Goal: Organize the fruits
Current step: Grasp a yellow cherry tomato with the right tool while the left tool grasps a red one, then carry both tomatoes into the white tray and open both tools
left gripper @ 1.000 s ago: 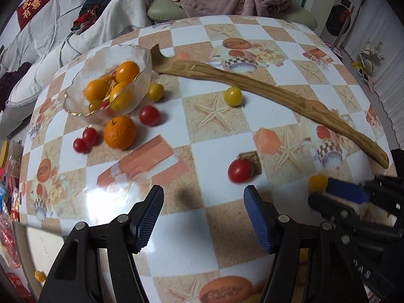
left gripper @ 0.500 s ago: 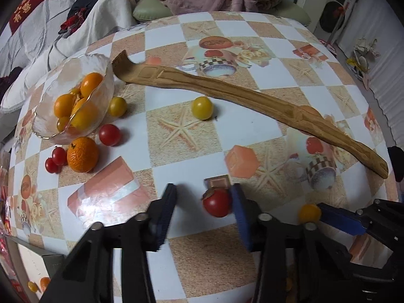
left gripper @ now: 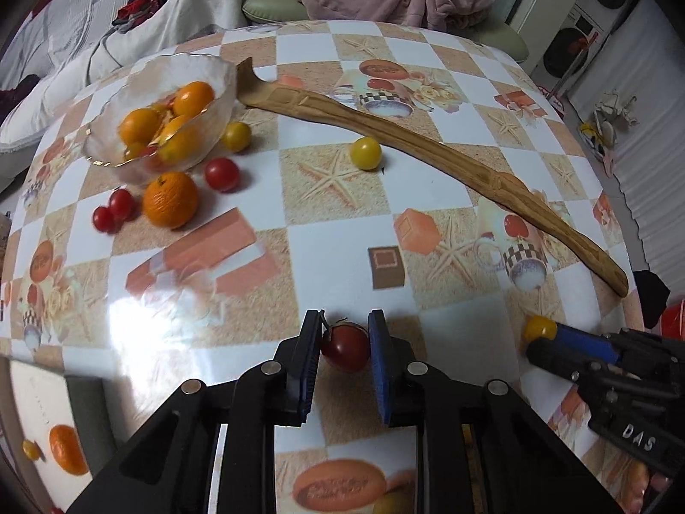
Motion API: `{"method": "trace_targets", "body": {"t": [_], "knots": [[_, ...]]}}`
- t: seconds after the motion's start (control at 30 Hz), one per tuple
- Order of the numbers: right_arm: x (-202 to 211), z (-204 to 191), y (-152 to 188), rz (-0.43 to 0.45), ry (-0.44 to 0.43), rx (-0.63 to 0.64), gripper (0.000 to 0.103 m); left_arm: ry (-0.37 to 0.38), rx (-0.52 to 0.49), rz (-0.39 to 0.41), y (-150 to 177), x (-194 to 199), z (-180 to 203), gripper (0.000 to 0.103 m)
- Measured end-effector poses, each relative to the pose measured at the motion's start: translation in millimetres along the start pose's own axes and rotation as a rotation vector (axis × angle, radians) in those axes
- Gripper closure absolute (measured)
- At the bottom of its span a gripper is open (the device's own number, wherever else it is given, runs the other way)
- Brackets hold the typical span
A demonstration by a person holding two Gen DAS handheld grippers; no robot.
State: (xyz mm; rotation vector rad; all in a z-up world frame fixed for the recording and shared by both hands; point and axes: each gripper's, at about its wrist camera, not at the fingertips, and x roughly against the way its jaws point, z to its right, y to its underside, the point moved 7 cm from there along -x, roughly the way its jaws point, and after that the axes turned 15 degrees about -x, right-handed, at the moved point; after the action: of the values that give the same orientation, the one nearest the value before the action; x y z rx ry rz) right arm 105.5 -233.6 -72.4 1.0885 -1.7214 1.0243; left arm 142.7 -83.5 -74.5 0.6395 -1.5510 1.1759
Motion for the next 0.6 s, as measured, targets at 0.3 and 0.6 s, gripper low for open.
{"method": "trace_targets", "body": {"t": [0.3,0.6], "knots": [[15.2,-28.3,13.4,0.001,-0.036,0.028,0.080,-0.018,0.048,0.050,27.6,43.8,-19.6,0.079],[19.1,-87.5,43.1,-0.027,-0.078,0.120,0.080,-0.073,0.139,0.068,84.7,88.8,-56.8,0.079]]}}
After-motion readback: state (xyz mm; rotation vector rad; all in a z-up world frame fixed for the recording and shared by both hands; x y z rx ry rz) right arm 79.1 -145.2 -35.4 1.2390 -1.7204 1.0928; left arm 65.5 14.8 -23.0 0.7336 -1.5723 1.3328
